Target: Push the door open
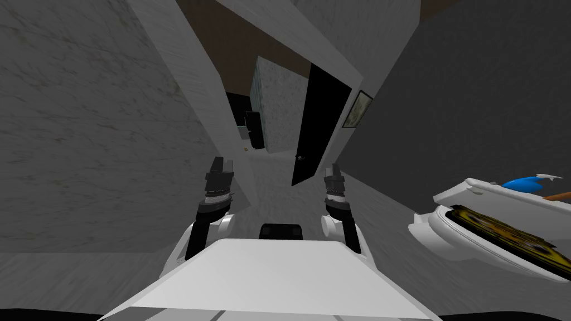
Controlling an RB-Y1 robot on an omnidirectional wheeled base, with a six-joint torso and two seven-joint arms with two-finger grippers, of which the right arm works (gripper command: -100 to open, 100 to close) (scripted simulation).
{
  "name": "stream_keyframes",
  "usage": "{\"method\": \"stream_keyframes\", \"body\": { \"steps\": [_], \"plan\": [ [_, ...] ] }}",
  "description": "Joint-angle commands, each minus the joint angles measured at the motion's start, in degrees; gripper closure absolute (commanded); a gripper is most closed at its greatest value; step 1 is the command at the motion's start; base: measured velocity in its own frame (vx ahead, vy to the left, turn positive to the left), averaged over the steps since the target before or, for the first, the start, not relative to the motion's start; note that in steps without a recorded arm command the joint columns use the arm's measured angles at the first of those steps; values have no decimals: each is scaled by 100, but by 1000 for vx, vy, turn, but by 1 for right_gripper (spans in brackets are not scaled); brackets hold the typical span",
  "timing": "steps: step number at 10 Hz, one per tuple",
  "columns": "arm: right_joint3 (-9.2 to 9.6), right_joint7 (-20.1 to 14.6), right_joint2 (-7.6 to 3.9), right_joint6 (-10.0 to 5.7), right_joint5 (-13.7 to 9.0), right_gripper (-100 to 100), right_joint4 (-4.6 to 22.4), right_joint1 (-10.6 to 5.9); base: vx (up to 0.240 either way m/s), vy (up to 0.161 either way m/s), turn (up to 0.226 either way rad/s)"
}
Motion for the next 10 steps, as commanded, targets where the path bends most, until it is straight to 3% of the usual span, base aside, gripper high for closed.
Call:
{"method": "stream_keyframes", "body": {
  "steps": [1,9,10],
  "plan": [
    [30,-26,-50,-57,-29,-100,221,-79,67,-42,54],
    [178,-151,-244,-334,-173,-100,1295,-463,93,-69,58],
    [178,-151,-244,-334,-173,-100,1295,-463,64,-38,17]
  ]
}}
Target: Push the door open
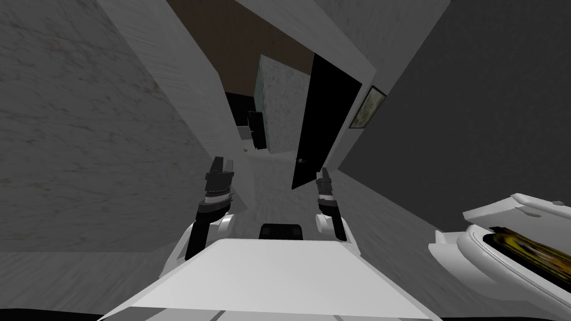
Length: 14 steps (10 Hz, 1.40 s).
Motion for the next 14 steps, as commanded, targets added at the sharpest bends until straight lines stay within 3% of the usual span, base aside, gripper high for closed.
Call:
{"method": "stream_keyframes", "body": {
  "steps": [1,10,11,13,14],
  "plan": [
    [25,-16,-24,-66,-22,-100,211,-76,52,-35,31],
    [262,-217,-245,-510,-252,-100,1855,-691,90,-93,77],
    [262,-217,-245,-510,-252,-100,1932,-691,55,-59,28],
    [320,-266,-291,-618,-308,-100,2323,-840,47,-60,71],
    [320,-266,-291,-618,-308,-100,2351,-840,51,-55,28]
  ]
}}
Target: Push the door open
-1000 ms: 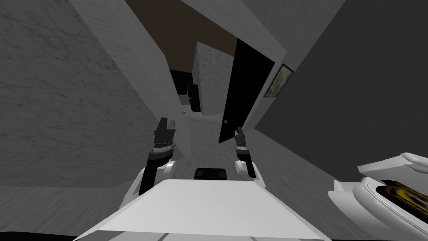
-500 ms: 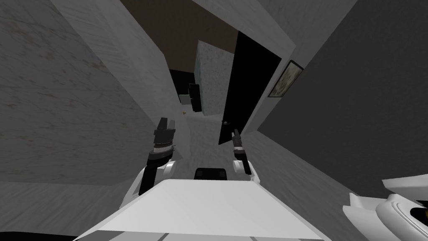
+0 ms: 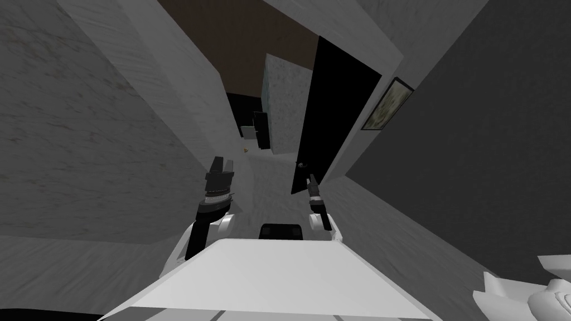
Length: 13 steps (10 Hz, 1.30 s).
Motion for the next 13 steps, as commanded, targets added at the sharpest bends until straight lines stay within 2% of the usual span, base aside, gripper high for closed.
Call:
{"method": "stream_keyframes", "body": {
  "steps": [1,3,4,6,7,9,10,13],
  "plan": [
    [44,-18,-12,-72,-28,-100,256,-81,57,-74,51],
    [103,-68,-56,-182,-85,-100,617,-234,74,-112,84],
    [103,-68,-56,-182,-85,-100,685,-234,66,-73,33],
    [162,-118,-96,-293,-142,-100,1094,-388,54,-65,72],
    [162,-118,-96,-293,-142,-100,1113,-388,50,-60,28],
    [220,-168,-135,-404,-199,-100,1503,-540,59,-78,67],
    [220,-168,-135,-404,-199,-100,1541,-540,45,-70,37],
    [306,-241,-188,-565,-283,-100,2092,-763,61,-91,79]
  ]
}}
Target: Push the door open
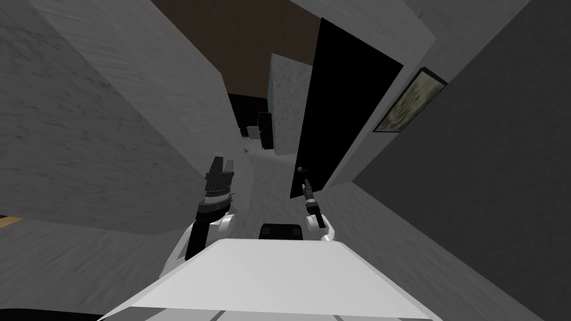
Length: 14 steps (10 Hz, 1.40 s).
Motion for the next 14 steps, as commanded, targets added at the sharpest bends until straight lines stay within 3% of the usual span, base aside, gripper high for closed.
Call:
{"method": "stream_keyframes", "body": {
  "steps": [1,3,7,8,11,12,14],
  "plan": [
    [19,-13,-2,-52,-16,-100,195,-52,52,-80,23],
    [47,-37,-19,-104,-43,-100,395,-124,37,-51,33],
    [152,-126,-79,-301,-144,-100,1122,-396,62,-91,72],
    [152,-126,-79,-301,-144,-100,1158,-396,50,-76,27],
    [223,-187,-117,-435,-214,-100,1658,-582,55,-79,60],
    [223,-187,-117,-435,-214,-100,1678,-582,44,-66,26],
    [265,-222,-139,-514,-255,-100,1982,-691,42,-68,47]
  ]
}}
